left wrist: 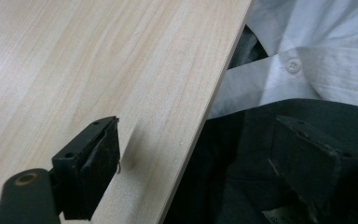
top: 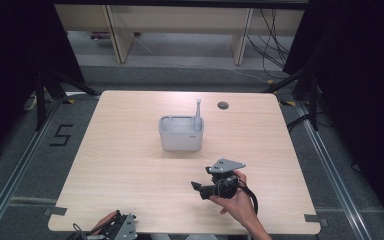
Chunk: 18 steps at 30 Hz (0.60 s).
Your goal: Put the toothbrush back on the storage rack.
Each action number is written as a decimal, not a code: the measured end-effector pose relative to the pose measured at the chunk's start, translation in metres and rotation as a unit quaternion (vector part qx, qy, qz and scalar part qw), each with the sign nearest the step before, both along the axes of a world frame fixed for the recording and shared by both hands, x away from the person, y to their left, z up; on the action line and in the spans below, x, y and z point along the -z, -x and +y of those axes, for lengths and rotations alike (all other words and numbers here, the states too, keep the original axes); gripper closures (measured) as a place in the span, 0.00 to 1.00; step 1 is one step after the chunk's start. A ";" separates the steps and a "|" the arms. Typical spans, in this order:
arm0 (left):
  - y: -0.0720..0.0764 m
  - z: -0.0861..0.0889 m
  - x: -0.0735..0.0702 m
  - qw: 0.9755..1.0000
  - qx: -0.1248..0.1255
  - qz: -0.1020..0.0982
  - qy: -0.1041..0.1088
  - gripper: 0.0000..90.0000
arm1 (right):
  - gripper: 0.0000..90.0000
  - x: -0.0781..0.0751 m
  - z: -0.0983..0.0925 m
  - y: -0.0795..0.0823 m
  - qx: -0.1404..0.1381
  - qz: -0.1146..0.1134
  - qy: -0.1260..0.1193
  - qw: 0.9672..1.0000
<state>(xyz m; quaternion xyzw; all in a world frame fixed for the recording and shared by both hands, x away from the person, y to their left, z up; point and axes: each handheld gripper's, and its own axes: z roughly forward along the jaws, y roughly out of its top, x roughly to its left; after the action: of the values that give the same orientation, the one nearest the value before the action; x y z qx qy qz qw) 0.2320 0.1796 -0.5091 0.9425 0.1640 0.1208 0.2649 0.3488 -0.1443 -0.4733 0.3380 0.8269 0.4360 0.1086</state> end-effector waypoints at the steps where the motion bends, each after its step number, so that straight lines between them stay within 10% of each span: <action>1: 0.000 0.000 0.000 1.000 -0.001 -0.002 0.001 0.17 | 0.29 0.000 -0.001 0.000 -0.006 -0.004 0.000 1.000; 18: 0.000 0.000 0.000 1.000 0.000 0.001 -0.002 0.17 | 0.29 0.007 -0.006 0.016 -0.016 0.003 -0.007 1.000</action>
<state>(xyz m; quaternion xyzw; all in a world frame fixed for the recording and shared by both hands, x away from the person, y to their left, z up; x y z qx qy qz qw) 0.2320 0.1798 -0.5088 0.9433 0.1636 0.1201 0.2627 0.3330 -0.1503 -0.4805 0.3270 0.8296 0.4420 0.0970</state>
